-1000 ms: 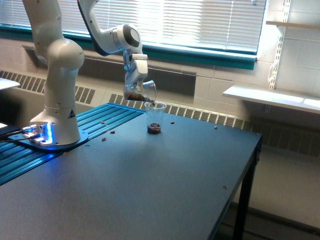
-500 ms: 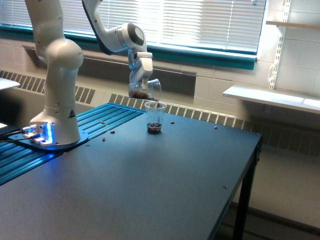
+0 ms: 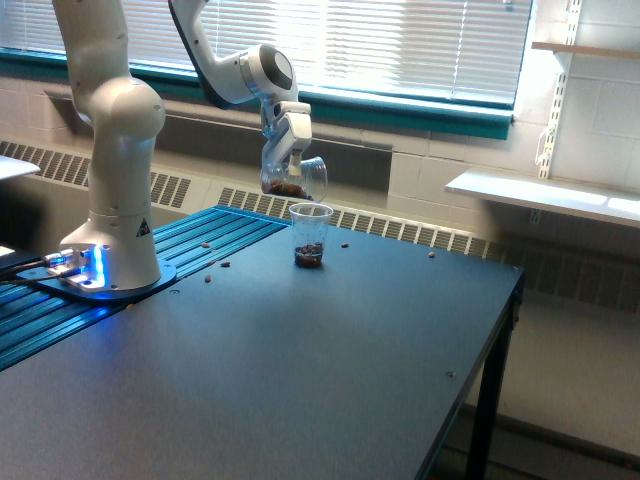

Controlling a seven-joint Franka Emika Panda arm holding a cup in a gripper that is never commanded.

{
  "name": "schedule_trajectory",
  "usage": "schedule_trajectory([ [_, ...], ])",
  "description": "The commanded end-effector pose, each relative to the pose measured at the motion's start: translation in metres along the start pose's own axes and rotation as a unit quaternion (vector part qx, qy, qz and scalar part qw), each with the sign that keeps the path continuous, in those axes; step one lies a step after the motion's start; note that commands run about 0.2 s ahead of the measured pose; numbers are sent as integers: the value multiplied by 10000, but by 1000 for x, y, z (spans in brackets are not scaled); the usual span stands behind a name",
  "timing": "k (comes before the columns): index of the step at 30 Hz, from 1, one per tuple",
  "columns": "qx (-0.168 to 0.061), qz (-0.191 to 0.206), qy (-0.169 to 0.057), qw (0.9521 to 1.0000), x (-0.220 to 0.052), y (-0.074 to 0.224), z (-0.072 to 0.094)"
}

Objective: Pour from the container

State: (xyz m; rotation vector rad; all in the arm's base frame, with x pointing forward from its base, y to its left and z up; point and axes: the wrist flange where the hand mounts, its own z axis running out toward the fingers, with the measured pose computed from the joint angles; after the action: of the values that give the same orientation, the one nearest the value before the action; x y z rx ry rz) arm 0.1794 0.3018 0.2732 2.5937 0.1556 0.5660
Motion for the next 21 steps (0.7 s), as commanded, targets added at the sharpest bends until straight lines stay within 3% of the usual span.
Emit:
schedule_trajectory([
  [1, -92, -195, 19, 9998, 3, 3, 1],
  [21, -254, -428, -9, 9988, 3, 18, 5],
])
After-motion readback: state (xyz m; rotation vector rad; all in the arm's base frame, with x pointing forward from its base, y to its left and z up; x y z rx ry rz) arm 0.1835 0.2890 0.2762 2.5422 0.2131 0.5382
